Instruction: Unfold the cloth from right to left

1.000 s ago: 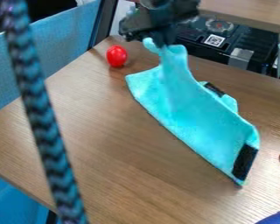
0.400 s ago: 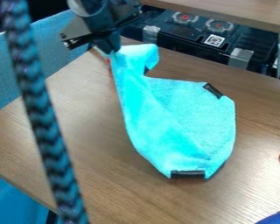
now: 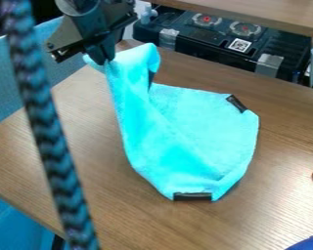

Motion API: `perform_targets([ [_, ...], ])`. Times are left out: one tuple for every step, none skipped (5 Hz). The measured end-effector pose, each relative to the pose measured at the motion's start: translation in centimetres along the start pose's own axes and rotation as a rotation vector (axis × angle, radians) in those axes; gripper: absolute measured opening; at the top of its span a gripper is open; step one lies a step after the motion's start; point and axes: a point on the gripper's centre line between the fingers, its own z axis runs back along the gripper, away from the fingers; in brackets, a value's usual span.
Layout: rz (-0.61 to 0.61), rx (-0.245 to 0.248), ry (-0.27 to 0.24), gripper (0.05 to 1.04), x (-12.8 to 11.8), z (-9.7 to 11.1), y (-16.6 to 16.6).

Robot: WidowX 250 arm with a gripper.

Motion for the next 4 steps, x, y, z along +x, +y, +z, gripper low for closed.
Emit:
perform_targets([
  [0.071, 0.059, -0.005, 0.051, 0.0, 0.1, 0.9],
  [0.149, 0.119, 0.007, 0.050, 0.2, 0.7, 1.3],
  [0.160, 0.131, 0.046, 0.050, 0.0, 0.9, 1.4],
  [0.112, 0.118, 0.114, 0.053, 1.1, 0.6, 2.3],
])
